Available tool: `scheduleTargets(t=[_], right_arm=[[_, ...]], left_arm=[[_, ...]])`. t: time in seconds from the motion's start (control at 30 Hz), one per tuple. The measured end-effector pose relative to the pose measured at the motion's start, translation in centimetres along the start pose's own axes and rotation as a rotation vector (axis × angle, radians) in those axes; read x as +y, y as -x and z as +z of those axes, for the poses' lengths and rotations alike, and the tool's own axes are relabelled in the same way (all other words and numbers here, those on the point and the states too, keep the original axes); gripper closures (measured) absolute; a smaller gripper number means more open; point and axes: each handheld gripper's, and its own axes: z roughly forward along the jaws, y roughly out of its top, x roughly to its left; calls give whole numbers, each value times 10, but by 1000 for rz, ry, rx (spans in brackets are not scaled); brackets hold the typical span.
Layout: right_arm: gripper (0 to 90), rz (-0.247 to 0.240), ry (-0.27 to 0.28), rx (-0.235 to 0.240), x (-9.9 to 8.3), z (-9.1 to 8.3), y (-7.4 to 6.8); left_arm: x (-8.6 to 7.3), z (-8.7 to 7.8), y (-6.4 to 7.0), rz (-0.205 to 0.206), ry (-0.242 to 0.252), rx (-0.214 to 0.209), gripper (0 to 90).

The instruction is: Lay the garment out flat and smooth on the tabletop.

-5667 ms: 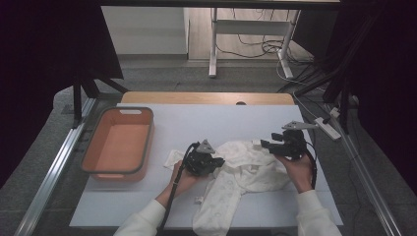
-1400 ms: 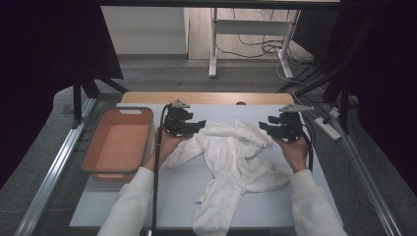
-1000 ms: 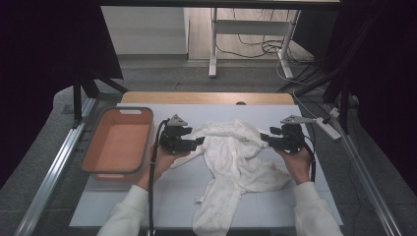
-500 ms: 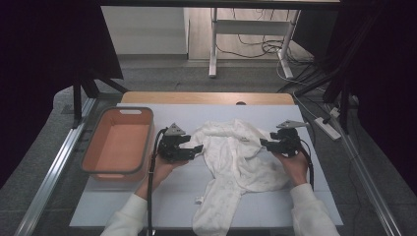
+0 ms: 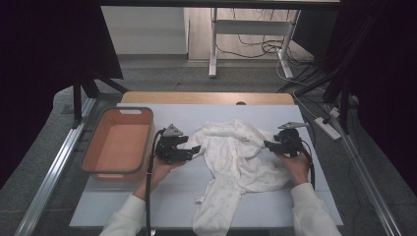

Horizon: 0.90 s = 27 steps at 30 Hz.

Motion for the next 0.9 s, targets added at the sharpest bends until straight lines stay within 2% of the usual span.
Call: scheduleTargets(t=[0.1,0.17,0.2,0.37,0.53,0.73,0.9], right_arm=[[467,-3,-10,-8,-1,2,0],[485,-9,-26,-24,-3,5,1],[508,-17,-41,-46,-5,9,2],[561,-6,-51,-82,-8,14,6],[656,-4,-57,-77,-9,17,8],[848,4,-54,-48,-9,17,10],[875,8,-31,-39,-7,9,11]], left_arm=[[0,0,0,0,0,1,346],[-1,0,0,-1,-2,0,346],[-1,0,0,2,-6,0,346],[-2,-1,-1,4,-9,-1,347],[-3,-3,-3,-6,1,10,349],[-3,-4,-4,-10,3,15,349],[-3,-4,-4,-5,7,23,349]])
